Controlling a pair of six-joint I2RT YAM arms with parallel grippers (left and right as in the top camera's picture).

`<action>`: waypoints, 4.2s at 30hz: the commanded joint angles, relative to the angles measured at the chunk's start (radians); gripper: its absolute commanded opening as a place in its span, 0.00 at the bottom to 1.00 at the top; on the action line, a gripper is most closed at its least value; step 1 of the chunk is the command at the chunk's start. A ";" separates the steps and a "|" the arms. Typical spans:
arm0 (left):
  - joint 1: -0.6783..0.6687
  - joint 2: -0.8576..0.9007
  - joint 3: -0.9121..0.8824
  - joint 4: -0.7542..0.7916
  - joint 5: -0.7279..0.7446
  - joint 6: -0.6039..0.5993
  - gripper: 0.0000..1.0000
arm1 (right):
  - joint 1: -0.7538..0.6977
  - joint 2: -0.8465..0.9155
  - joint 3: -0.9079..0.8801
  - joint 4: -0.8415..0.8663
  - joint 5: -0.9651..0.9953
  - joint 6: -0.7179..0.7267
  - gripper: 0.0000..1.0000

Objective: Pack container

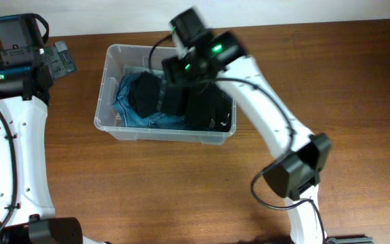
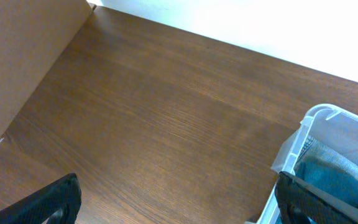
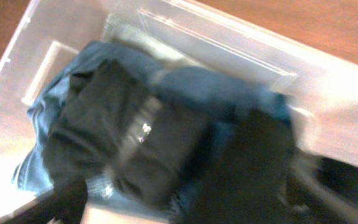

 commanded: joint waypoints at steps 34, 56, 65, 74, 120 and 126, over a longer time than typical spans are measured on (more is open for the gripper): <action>0.004 0.007 0.011 0.002 -0.014 -0.002 0.99 | -0.272 -0.646 -0.178 0.070 0.069 -0.259 0.98; 0.004 0.007 0.011 0.002 -0.014 -0.002 0.99 | -0.560 -1.726 -1.840 0.946 -0.106 -0.259 0.98; 0.004 0.007 0.011 0.002 -0.014 -0.002 0.99 | -0.560 -2.061 -2.253 1.060 -0.094 -0.259 0.98; 0.004 0.007 0.011 0.002 -0.014 -0.002 1.00 | -0.560 -2.143 -2.354 1.061 -0.074 -0.259 0.98; -0.041 -0.175 -0.114 0.104 0.107 -0.002 0.99 | -0.560 -2.189 -2.354 1.060 -0.048 -0.259 0.98; -0.076 -0.431 -0.512 0.472 0.179 -0.002 0.99 | -0.560 -2.189 -2.354 1.060 -0.048 -0.259 0.98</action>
